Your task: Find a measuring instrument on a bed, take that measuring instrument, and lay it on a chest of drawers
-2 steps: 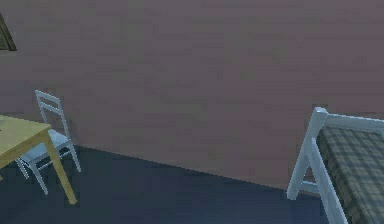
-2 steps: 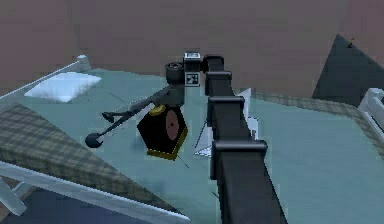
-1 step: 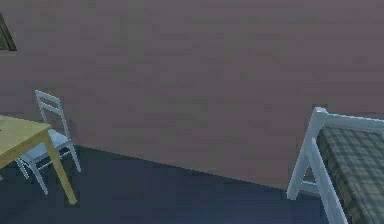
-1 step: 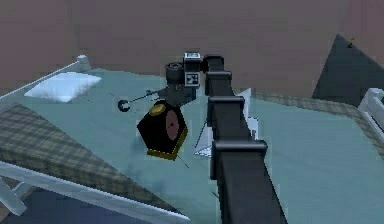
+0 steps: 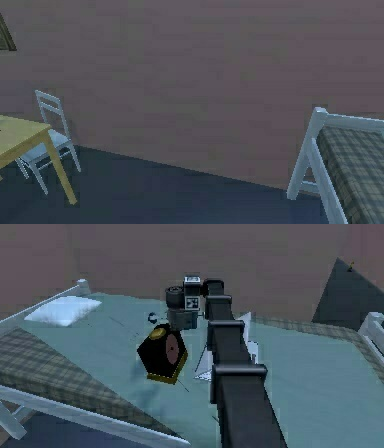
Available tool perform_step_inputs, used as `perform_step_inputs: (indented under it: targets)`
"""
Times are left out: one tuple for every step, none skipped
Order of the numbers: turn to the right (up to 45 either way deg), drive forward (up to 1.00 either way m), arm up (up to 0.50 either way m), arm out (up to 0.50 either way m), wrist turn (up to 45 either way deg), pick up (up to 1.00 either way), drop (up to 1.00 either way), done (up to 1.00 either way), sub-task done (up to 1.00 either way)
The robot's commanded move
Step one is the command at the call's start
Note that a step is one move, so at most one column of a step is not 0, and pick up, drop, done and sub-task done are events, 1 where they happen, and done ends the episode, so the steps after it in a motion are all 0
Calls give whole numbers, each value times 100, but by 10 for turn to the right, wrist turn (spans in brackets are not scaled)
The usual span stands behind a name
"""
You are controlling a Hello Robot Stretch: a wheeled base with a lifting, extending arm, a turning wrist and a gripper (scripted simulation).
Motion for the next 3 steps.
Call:
perform_step_inputs:
  targets:
    - [0,0,-30,0,0,0,0,0,0]
    - [0,0,0,0,0,100,0,0,0]
    - [0,0,10,0,0,0,0,0,0]
